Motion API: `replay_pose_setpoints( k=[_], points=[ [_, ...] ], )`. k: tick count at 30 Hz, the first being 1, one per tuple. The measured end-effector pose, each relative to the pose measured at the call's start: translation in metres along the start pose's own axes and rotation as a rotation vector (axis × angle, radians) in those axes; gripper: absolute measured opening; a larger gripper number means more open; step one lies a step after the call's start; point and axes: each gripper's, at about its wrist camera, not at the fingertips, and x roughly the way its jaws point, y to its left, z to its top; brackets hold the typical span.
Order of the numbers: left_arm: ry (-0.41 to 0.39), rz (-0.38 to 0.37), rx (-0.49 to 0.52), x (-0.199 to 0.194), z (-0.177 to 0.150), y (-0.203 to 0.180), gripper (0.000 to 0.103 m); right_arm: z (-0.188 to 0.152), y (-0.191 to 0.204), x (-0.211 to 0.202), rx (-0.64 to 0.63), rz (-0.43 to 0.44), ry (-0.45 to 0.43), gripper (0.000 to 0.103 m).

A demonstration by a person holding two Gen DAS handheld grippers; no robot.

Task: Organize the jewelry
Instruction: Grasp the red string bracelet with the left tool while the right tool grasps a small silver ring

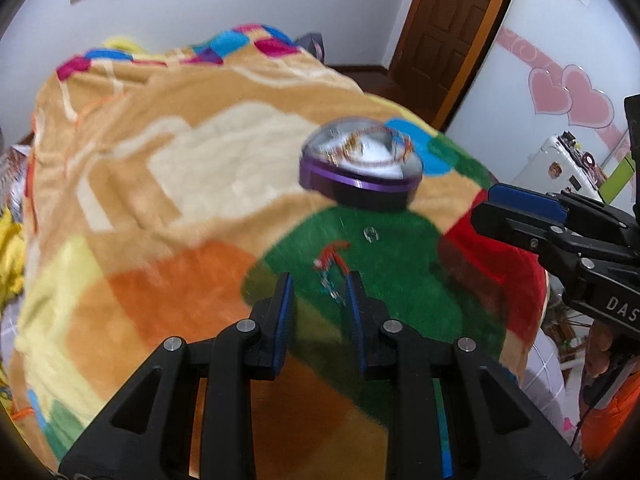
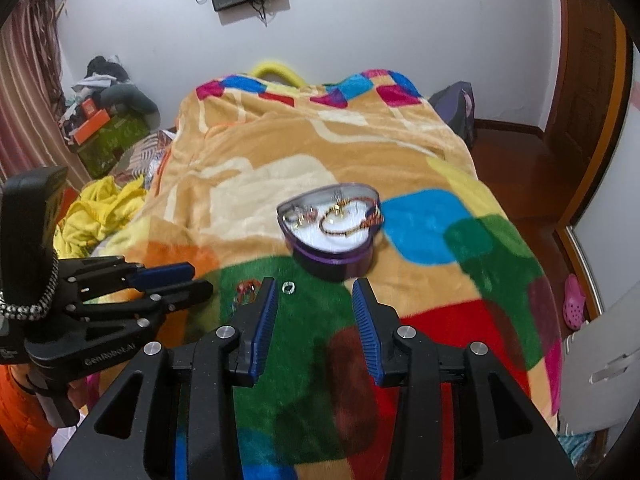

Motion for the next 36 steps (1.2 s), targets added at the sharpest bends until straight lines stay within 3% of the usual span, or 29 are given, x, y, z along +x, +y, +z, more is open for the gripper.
replay_pose_setpoints(
  k=[9,13,25,27,29,36],
  points=[
    [0.043,-0.009,0.004,0.031,-0.004,-0.008,0.025,-0.014,-0.005,0.013,0.018,0.002,0.056,0.035],
    [0.031,0.001,0.003,0.03,-0.004,-0.006,0.007,-0.018,-0.004,0.017,0.007,0.001,0.069,0.035],
    [-0.056,0.063,-0.024,0.005,0.002,0.016,0.007,-0.01,0.014,0.049,-0.042,0.024,0.084,0.035],
    [-0.065,0.066,-0.035,0.003,0.003,0.02,0.007,-0.008,0.016,0.055,-0.054,0.022,0.084,0.029],
    [-0.071,0.065,-0.045,0.002,0.004,0.024,0.007,-0.007,0.019,0.063,-0.066,0.025,0.099,0.016],
    [-0.08,0.055,-0.064,0.002,0.005,0.029,0.007,-0.011,0.023,0.068,-0.101,0.002,0.099,0.01]
  ],
)
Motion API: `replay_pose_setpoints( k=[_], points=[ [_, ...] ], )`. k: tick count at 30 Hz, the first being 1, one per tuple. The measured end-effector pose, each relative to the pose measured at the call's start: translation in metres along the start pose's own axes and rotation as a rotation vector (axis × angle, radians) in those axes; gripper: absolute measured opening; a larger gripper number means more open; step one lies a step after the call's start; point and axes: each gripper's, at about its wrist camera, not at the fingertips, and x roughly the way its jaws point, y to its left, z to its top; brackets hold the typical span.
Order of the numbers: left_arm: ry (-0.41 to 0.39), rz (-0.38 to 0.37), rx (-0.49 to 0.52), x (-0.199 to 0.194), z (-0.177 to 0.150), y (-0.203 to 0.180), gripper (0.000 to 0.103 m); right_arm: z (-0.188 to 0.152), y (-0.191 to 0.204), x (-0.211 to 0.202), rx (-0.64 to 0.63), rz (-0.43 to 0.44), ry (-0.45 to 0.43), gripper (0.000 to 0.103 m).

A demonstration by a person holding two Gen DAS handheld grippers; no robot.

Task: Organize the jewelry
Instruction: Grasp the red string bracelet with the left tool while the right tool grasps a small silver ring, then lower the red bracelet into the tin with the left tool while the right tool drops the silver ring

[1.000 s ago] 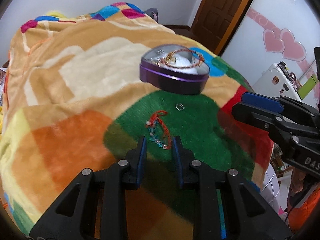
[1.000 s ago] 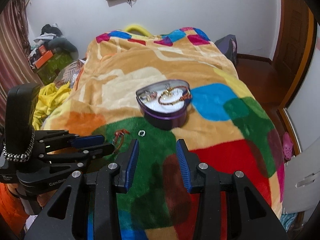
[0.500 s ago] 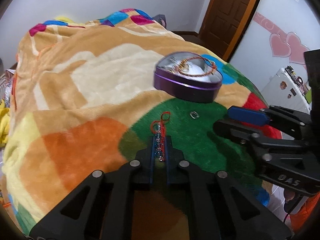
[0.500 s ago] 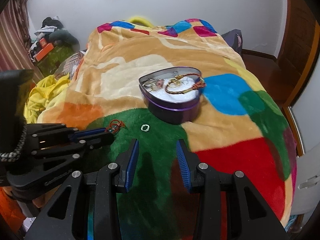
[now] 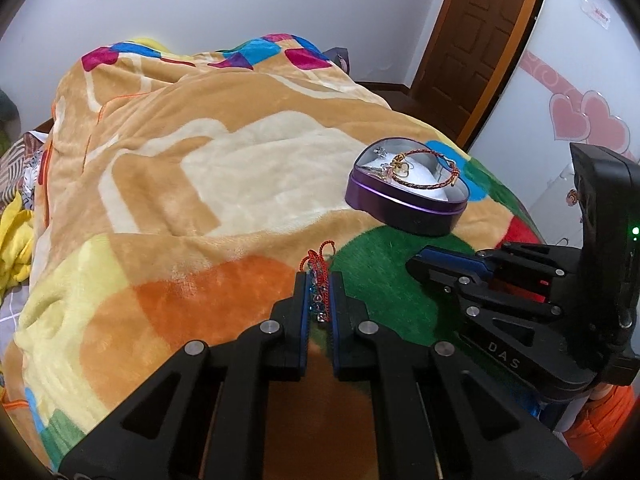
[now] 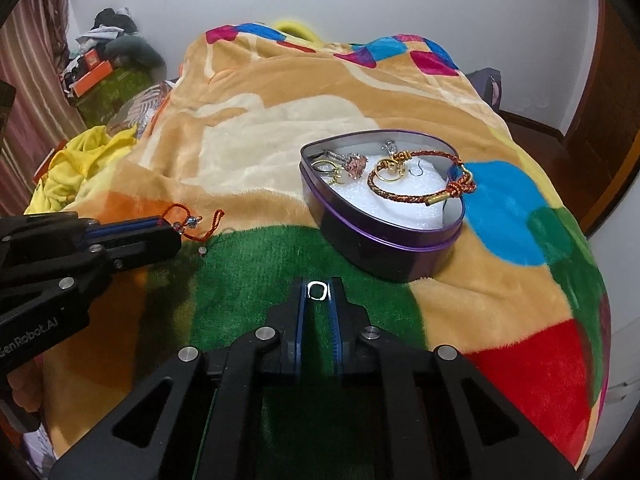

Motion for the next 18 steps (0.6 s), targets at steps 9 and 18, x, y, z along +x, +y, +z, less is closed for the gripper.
replay_pose_setpoints(
  k=[9,18],
  points=[
    [-0.048,-0.013,0.008,-0.016,0.012,-0.006,0.007,0.008,-0.004,-0.019,0.013,-0.001,-0.042,0.01],
    [-0.132,-0.019,0.032,-0.045,0.033,-0.019,0.007,0.02,-0.008,-0.052,0.026,-0.015,-0.134,0.01]
  ],
)
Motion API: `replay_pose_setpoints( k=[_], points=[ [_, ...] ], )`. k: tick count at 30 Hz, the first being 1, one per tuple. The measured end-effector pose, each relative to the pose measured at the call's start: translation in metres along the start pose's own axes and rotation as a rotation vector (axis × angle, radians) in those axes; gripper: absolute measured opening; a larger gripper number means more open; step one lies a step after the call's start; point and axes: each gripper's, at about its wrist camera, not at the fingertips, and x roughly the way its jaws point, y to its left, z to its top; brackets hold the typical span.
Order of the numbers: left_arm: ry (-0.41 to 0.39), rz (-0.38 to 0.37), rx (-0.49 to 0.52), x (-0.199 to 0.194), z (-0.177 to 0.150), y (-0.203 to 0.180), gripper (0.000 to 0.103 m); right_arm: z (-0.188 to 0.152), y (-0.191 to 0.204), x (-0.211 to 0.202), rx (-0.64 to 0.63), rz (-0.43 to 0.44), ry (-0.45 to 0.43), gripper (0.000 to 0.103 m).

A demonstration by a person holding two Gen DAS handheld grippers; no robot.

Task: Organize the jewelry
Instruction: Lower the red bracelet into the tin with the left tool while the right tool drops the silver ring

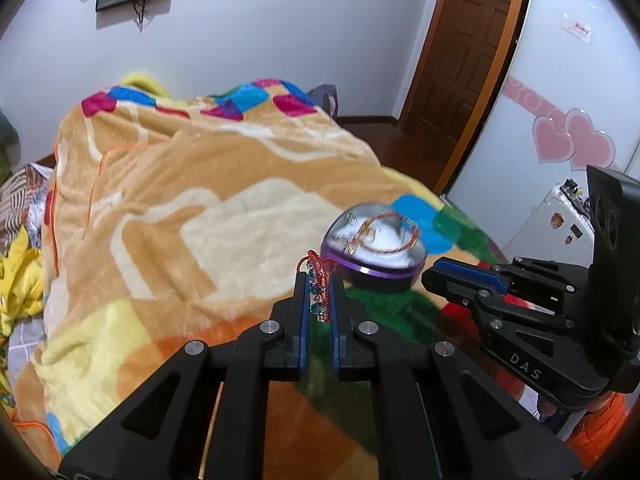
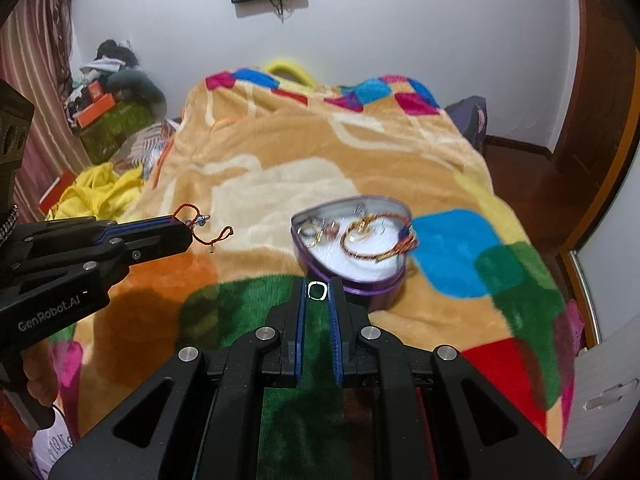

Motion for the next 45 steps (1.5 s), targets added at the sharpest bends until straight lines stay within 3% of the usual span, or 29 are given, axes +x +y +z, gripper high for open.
replay_pose_setpoints(
  k=[18,28,45],
  points=[
    [-0.102,-0.042,0.044,-0.014,0.041,-0.027,0.007,0.023,-0.019,-0.039,0.037,-0.022,-0.151,0.01],
    [-0.056,-0.066,0.046,0.022,0.046,-0.034,0.007,0.026,-0.028,-0.028,0.049,-0.024,-0.148,0.01],
    [0.074,-0.108,0.045,0.083,0.037,-0.036,0.007,0.014,-0.042,0.016,0.061,0.022,-0.031,0.01]
  ],
)
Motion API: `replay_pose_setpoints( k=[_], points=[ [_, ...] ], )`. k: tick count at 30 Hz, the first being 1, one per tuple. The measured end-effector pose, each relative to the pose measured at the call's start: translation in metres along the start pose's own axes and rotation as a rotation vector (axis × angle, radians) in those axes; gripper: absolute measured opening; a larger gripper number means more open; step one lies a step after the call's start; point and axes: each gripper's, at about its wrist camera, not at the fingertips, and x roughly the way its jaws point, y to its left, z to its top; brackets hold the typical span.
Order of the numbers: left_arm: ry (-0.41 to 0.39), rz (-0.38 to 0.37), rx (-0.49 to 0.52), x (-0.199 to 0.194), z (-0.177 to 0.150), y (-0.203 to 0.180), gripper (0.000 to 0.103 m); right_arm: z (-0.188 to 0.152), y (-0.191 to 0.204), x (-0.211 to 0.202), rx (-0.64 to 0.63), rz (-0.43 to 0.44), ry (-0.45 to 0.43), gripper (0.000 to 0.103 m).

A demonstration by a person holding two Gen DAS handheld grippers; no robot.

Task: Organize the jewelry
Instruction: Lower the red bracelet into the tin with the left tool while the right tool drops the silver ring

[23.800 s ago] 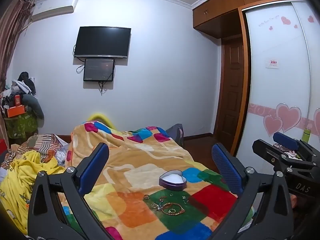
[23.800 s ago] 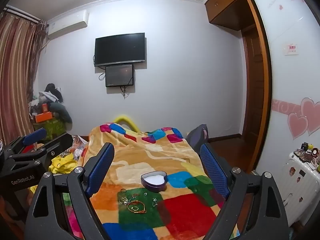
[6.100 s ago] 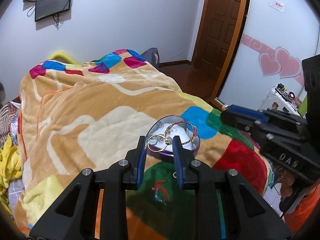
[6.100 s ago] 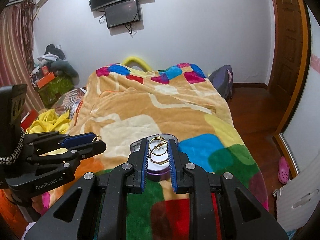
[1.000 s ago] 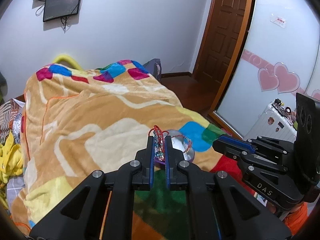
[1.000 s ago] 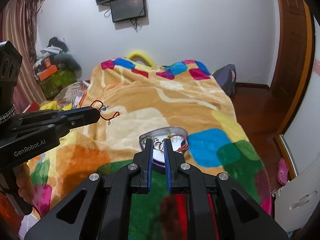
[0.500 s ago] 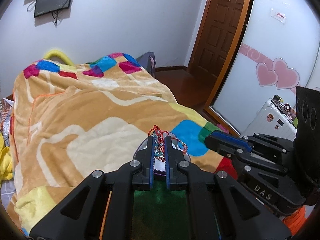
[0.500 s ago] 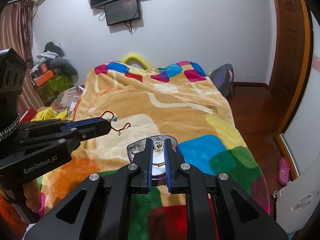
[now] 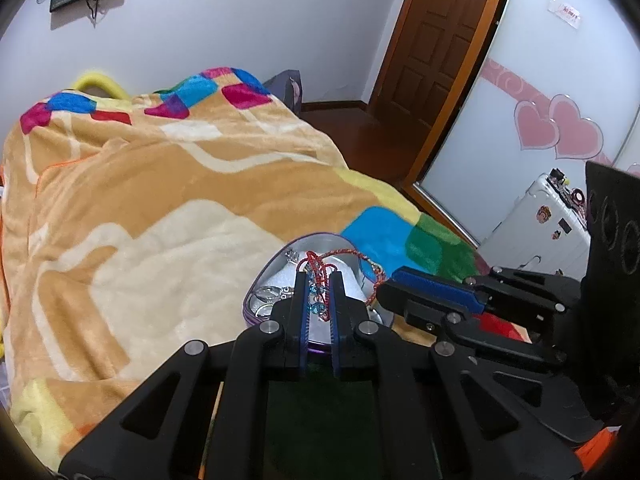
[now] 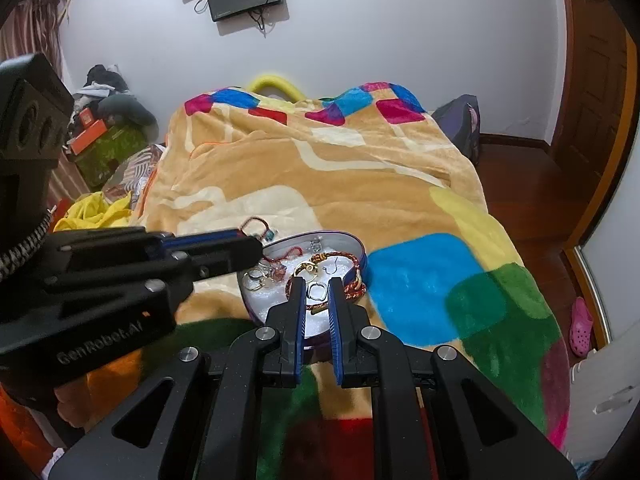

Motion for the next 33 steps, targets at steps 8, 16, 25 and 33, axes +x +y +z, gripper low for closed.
replay_pose_setpoints(
  k=[8,16,25,33],
  points=[
    [0.016,-0.022,-0.014,0.007,-0.001,0.004,0.007,0.003,0.0,0.009,-0.02,0.009,0.019,0.01],
    [0.002,-0.006,-0.024,-0.002,-0.001,0.01,0.007,0.006,0.001,0.02,-0.029,0.015,0.047,0.01],
    [-0.026,0.043,-0.016,-0.021,-0.001,0.013,0.013,0.008,0.011,0.02,-0.053,0.011,0.081,0.026],
    [-0.09,0.07,-0.002,-0.058,0.0,0.005,0.015,0.015,0.015,-0.005,-0.058,-0.018,0.034,0.031]
  ],
)
